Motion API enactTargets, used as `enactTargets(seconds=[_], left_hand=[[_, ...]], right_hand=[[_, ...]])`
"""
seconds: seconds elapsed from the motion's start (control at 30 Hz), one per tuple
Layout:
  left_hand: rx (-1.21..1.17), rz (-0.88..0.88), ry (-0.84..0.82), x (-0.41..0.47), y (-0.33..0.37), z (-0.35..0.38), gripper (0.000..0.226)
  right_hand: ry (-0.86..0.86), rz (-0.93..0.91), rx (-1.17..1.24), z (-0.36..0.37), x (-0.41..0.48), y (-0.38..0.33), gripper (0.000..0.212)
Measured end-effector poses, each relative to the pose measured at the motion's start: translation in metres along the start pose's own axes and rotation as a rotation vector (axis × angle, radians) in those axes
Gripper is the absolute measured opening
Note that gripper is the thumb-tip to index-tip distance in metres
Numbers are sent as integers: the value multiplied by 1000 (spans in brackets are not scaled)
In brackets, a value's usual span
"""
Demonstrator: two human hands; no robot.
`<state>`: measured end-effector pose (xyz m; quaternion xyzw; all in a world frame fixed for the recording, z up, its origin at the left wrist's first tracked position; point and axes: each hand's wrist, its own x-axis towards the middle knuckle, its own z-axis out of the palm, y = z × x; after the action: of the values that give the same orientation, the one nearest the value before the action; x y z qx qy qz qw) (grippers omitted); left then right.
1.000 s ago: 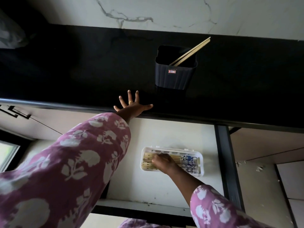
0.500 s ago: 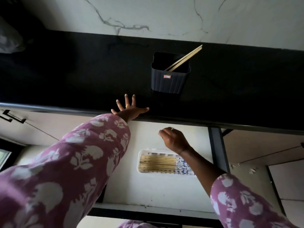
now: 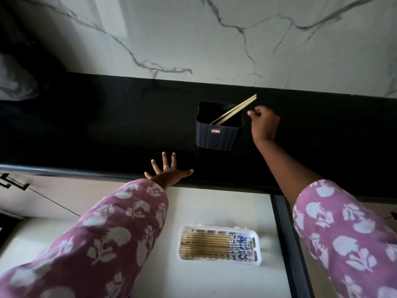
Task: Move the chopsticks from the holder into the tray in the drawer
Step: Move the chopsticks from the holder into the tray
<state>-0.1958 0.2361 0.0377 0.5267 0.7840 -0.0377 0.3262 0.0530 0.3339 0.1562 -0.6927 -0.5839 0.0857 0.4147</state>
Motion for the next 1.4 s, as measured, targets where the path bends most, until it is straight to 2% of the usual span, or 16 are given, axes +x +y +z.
enactTargets(seconds=[0.17,0.27,0.5,0.67,0.83,1.1,1.2,1.3,1.4], left_hand=[[-9,-21,-1,7,-2,4,103],[-6,-26,-5,10,-3,4,104],[-6,-22,-16,10,-2,3,102],[-18,-25,-17,10,-3,3,103],[-6,-30,-11,10,-3,4,106],[14,-15,-2,1,-1,0,103],[9,-8,9,-1,0,0,101],[-4,-8,15,-2,0,0,100],[-13,0,37,-3,-1,2,100]], right_hand=[[-114,344,220,26,41,1,47],[-153,407,255,41,54,0,52],[-76,574,336,61,69,2,46],[-26,545,408,60,69,2,32],[16,514,441,44,73,-4,30],[250,263,406,-23,67,-47,23],[320,151,467,-45,53,-57,21],[269,42,553,-60,35,-66,15],[71,-16,617,-64,12,-66,14]])
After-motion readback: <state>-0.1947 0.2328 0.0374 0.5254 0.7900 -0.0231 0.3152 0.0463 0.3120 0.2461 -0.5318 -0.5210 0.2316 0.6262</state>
